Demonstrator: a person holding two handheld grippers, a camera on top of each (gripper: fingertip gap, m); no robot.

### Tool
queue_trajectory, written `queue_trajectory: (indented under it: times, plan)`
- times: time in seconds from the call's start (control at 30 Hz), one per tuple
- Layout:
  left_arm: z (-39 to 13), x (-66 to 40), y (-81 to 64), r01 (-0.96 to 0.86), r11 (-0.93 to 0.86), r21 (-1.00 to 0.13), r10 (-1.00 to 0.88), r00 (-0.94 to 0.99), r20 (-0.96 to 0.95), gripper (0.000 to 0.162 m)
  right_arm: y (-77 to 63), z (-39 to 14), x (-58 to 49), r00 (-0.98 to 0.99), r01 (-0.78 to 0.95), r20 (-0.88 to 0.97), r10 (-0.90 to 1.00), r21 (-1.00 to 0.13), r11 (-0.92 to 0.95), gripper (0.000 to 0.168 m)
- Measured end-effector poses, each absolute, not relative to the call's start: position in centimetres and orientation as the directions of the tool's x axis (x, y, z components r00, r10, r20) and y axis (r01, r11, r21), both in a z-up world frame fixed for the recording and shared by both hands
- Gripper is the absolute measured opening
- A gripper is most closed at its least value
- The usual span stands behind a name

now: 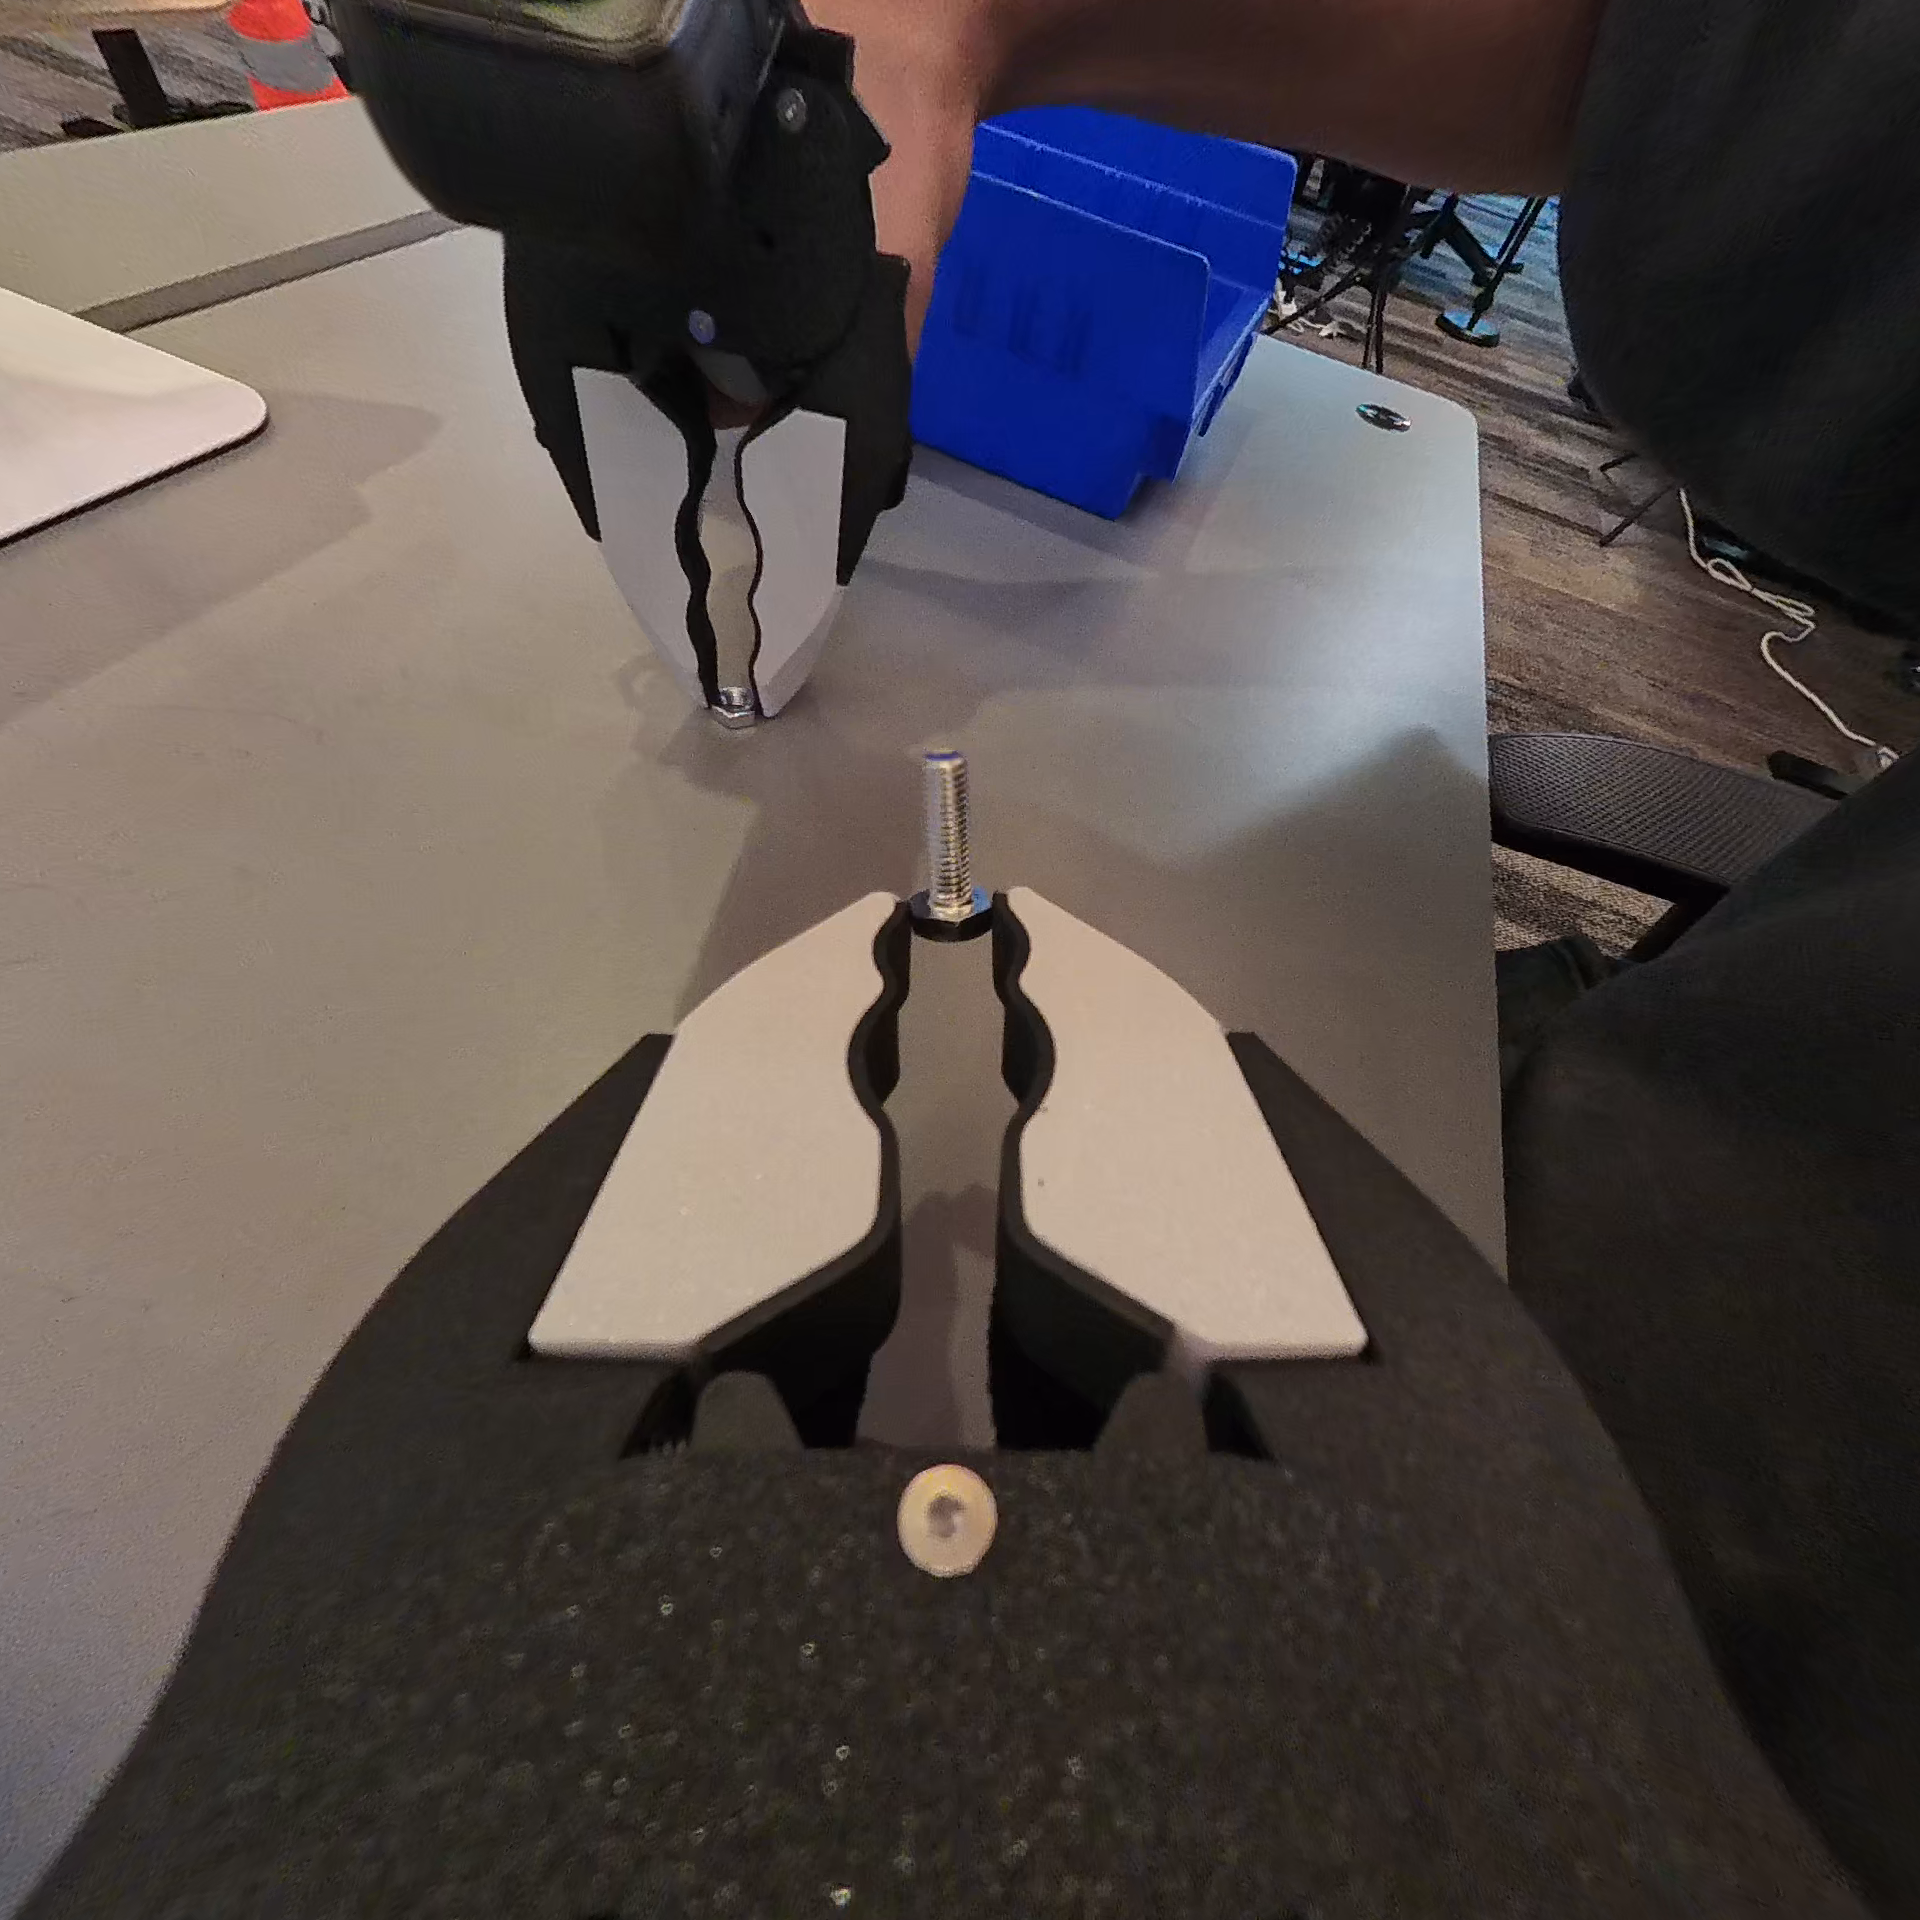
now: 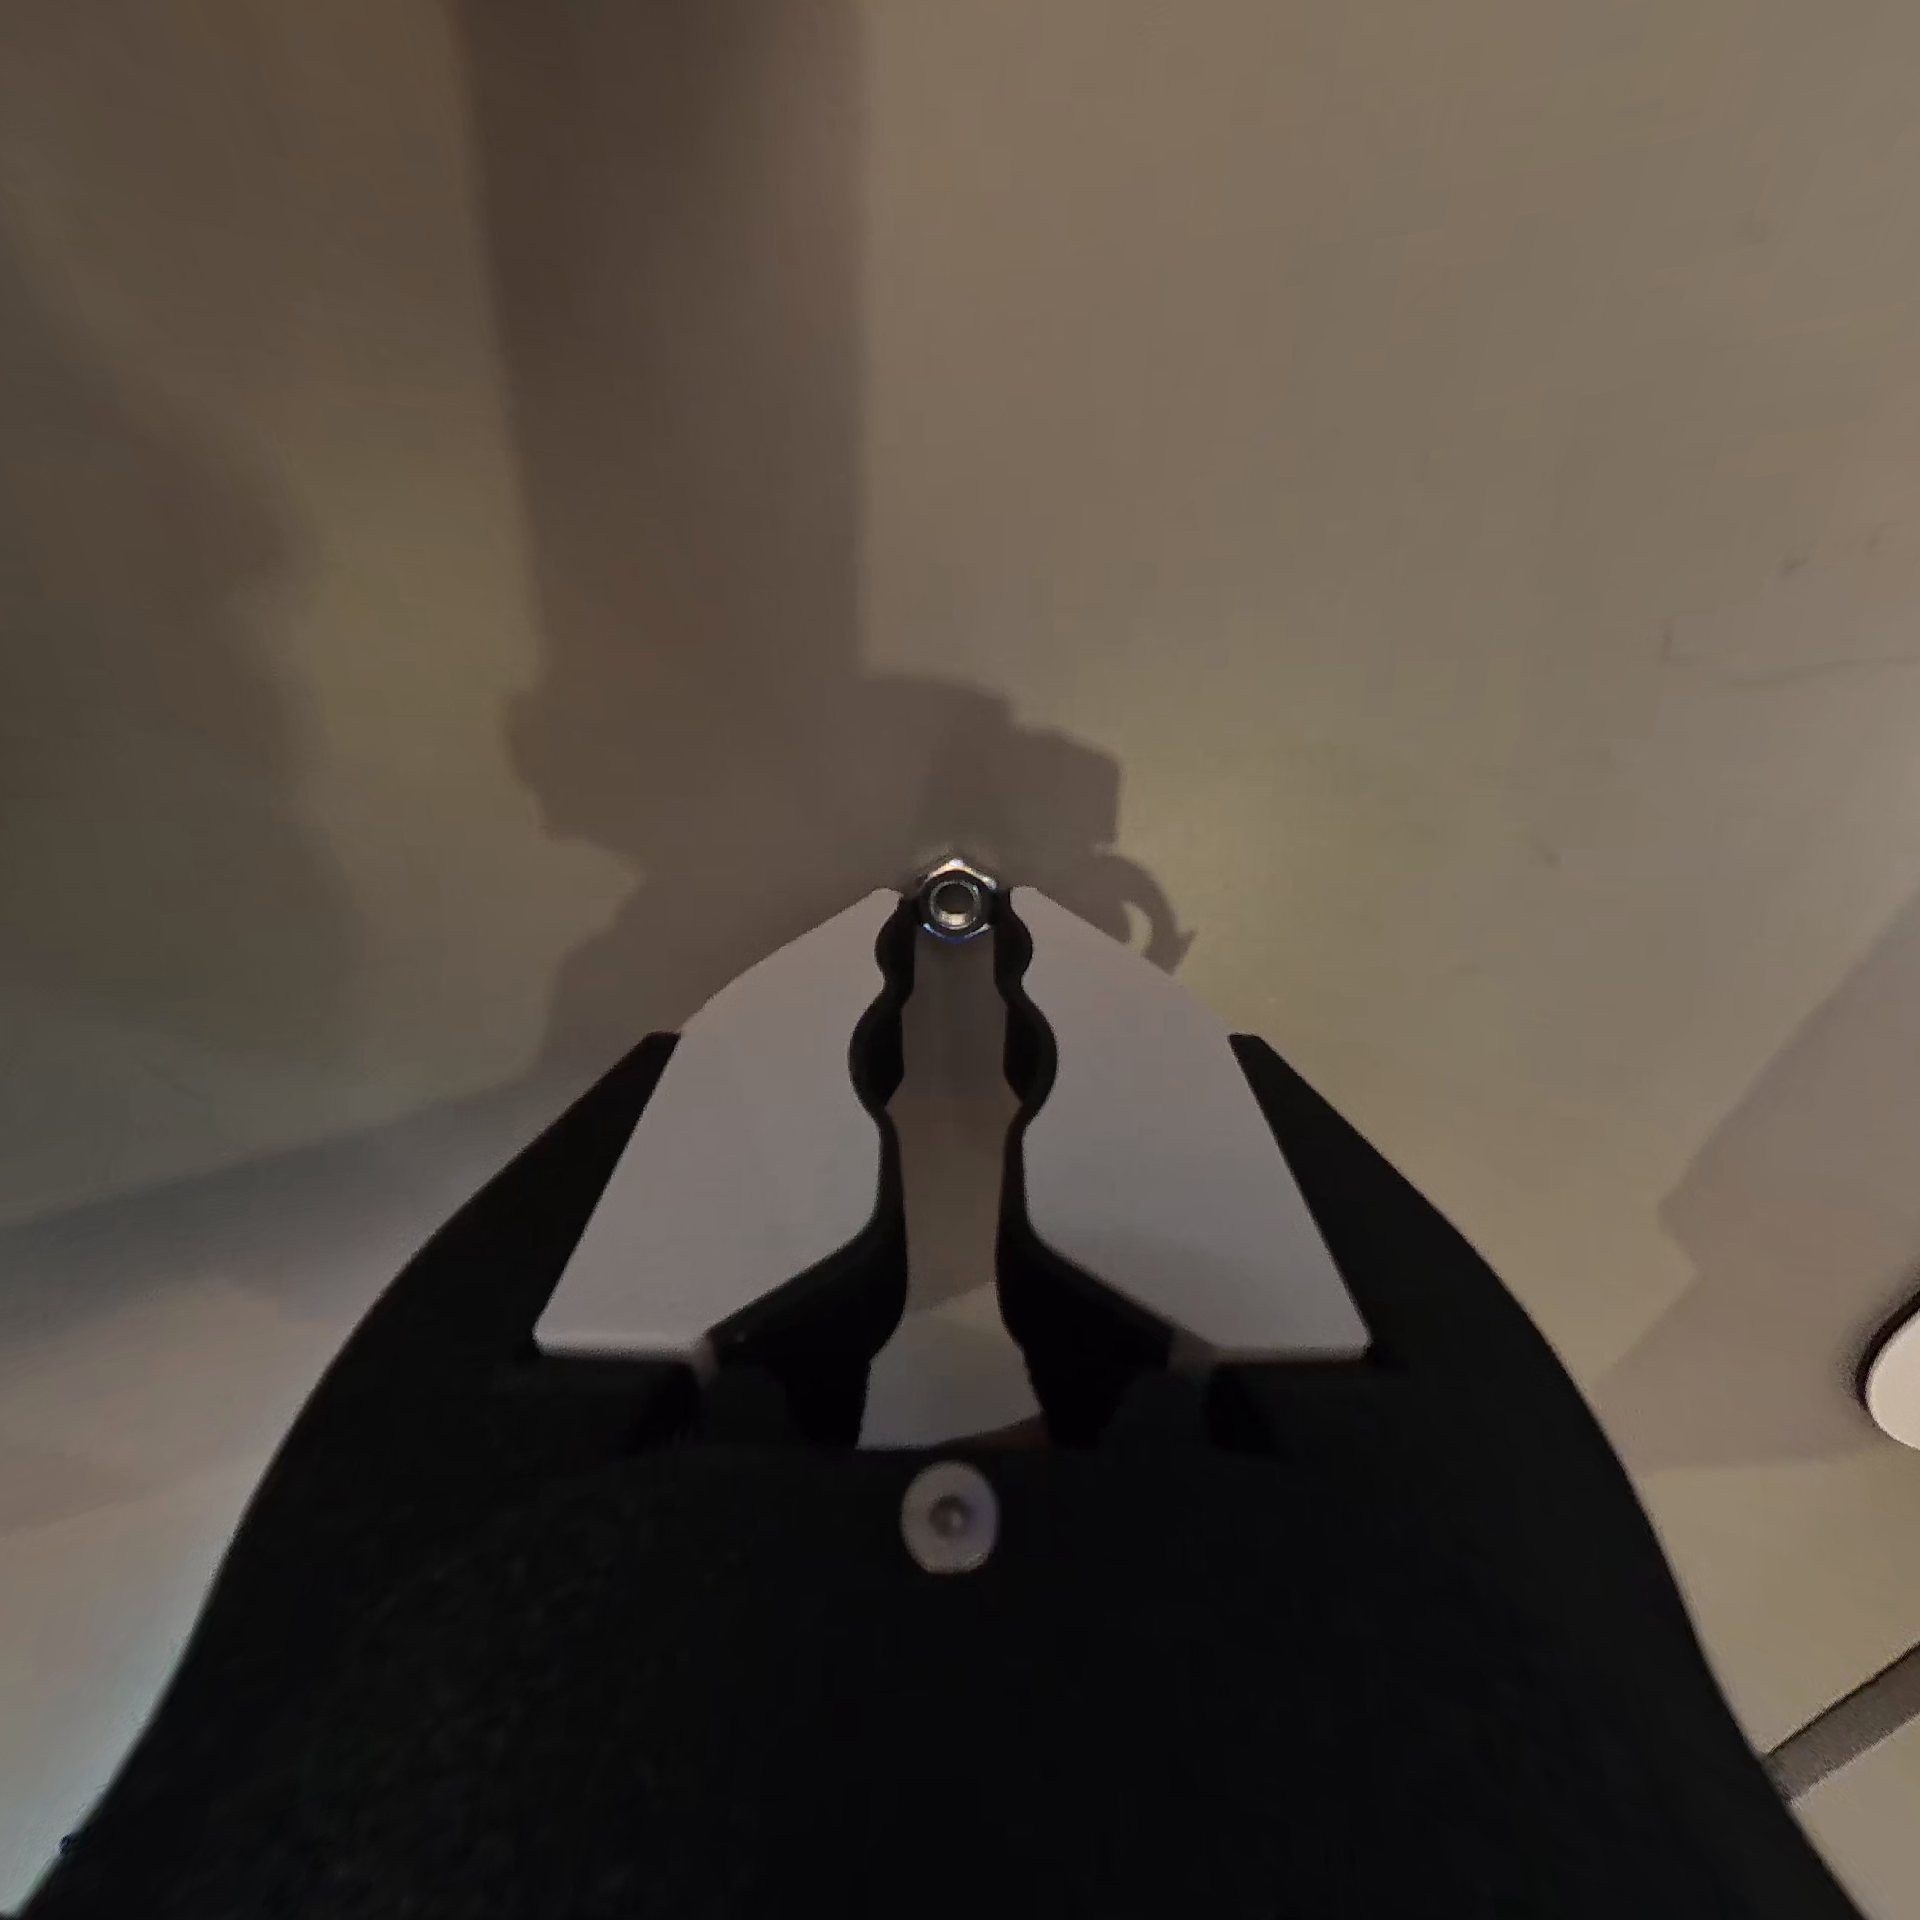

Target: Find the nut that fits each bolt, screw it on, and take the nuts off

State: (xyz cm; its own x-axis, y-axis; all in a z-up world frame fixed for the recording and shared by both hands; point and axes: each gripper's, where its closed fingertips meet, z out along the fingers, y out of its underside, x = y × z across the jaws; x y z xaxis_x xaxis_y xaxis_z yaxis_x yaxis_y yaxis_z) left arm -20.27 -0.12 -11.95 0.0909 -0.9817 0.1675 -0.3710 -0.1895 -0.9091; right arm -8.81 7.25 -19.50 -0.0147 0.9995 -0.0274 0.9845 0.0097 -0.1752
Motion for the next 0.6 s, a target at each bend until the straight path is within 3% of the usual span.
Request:
queue_trajectory:
  times: [0.2,0.43,0.6]
  plan:
    - [-12.0,-20.2,0.2,-0.368,-0.193,-0.909,-0.981,0.105,0.166,0.014,7.2,-18.5,-9.6,-0.029,0.971,0.047,0.998,-0.237,0.039,0.014]
    - [-10.2,-19.9,2.7,-0.378,-0.154,-0.913,-0.986,0.124,0.115,0.014,5.4,-6.7,-12.6,0.004,0.860,0.179,0.984,-0.503,0.088,0.014]
    - [-6.7,-18.2,-0.1,-0.375,-0.083,-0.923,-0.958,-0.225,0.178,0.014,2.7,-2.3,-15.0,-0.106,0.760,0.214,0.971,-0.613,0.218,0.014]
